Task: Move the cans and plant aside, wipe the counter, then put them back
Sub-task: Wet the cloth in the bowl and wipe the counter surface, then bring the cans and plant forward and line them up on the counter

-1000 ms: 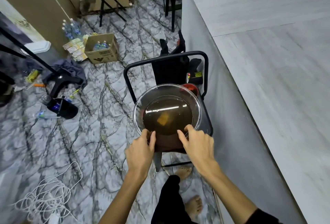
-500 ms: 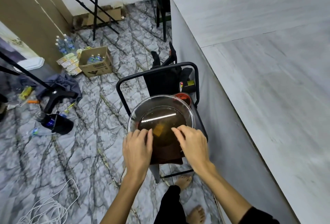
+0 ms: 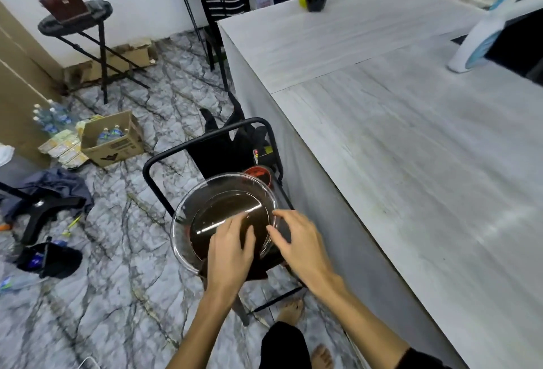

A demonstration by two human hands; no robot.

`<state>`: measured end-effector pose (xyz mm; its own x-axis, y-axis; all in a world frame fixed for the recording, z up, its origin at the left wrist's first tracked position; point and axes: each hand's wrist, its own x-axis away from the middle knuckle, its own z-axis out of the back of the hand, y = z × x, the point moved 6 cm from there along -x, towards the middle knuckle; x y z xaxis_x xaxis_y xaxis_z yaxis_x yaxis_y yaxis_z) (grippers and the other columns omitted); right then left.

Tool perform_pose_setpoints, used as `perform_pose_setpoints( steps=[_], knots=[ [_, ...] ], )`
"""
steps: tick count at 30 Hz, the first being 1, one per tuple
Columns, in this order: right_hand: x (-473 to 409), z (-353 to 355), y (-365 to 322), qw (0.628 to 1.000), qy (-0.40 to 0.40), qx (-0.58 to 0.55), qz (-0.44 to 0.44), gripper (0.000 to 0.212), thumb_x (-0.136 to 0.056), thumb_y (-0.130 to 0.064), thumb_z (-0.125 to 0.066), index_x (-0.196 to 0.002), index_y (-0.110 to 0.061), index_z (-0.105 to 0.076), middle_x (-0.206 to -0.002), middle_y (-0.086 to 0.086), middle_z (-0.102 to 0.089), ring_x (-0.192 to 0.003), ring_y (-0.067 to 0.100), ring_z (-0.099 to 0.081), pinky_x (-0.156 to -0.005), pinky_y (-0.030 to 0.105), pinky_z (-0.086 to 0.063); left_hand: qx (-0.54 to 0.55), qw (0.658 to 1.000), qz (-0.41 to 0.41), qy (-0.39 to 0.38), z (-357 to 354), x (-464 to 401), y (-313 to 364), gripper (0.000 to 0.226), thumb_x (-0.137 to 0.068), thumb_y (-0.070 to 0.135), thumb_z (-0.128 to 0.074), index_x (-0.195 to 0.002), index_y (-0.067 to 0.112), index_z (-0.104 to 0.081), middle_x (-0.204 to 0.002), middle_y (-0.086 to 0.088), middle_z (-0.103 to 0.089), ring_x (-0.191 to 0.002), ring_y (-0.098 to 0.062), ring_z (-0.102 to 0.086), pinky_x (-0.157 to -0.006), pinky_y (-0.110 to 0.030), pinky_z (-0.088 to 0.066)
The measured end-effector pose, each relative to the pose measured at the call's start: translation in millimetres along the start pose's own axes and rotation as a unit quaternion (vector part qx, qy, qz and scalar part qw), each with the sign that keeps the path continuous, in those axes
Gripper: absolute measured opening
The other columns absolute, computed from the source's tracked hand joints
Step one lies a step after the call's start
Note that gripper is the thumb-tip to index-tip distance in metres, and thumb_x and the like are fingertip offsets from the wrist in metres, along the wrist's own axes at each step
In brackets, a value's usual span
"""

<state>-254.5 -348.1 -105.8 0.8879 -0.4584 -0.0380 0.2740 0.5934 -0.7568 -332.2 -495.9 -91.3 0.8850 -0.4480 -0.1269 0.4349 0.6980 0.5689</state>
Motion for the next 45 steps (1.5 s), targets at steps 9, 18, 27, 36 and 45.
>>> perform_pose_setpoints(
  steps=[9,18,27,36,45],
  knots=[
    [26.6,144.7,48.6,0.978,0.184,-0.031,-0.088,0.039,-0.103,-0.047,-0.054,-0.138,-0.032,-0.059,-0.138,-0.013,-0.061,-0.129,0.003,-0.052,-0.106,0.023,-0.044,0.062,0.983,-0.158,-0.064,-41.3,-37.5,160.0,0.036,-0.102,0.033,-0.055,-0.138,0.025,-0.056,-0.134,0.008,-0.061,-0.127,-0.010,-0.052,-0.106,-0.030,-0.044],
    [98.8,326.6,140.4,0.865,0.441,0.015,-0.239,0.041,-0.101,-0.042,-0.062,-0.138,-0.024,-0.062,-0.137,-0.008,-0.064,-0.130,0.011,-0.056,-0.107,0.022,-0.041,0.146,0.908,-0.345,-0.189,-139.1,-41.4,375.8,0.039,-0.103,0.037,-0.052,-0.141,0.032,-0.051,-0.141,0.015,-0.056,-0.134,-0.006,-0.048,-0.109,-0.028,-0.041],
    [207.1,417.5,213.0,0.696,0.589,0.039,-0.409,0.052,-0.100,-0.040,-0.064,-0.147,-0.021,-0.052,-0.146,-0.003,-0.056,-0.136,0.014,-0.049,-0.111,0.032,-0.045,0.149,0.812,-0.463,-0.322,-248.9,23.4,543.3,0.055,-0.100,0.039,-0.057,-0.151,0.027,-0.039,-0.155,0.007,-0.045,-0.141,-0.013,-0.044,-0.112,-0.027,-0.038],
    [267.1,472.4,271.9,0.605,0.644,0.042,-0.466,0.071,-0.094,-0.041,-0.072,-0.152,-0.014,-0.040,-0.151,0.005,-0.049,-0.138,0.019,-0.045,-0.109,0.037,-0.048,0.184,0.756,-0.455,-0.433,-345.8,75.6,642.2,0.093,-0.084,0.050,-0.078,-0.155,0.029,-0.020,-0.158,0.003,-0.041,-0.139,-0.020,-0.049,-0.106,-0.033,-0.047],
    [273.7,506.2,305.6,0.642,0.655,-0.007,-0.399,0.060,-0.088,-0.019,-0.081,-0.138,-0.011,-0.048,-0.132,0.004,-0.062,-0.119,0.021,-0.061,-0.100,0.041,-0.054,0.246,0.736,-0.450,-0.443,-373.9,68.3,667.3,0.054,-0.084,0.041,-0.080,-0.123,0.025,-0.045,-0.122,0.003,-0.062,-0.107,-0.016,-0.062,-0.084,-0.035,-0.057]
  ],
)
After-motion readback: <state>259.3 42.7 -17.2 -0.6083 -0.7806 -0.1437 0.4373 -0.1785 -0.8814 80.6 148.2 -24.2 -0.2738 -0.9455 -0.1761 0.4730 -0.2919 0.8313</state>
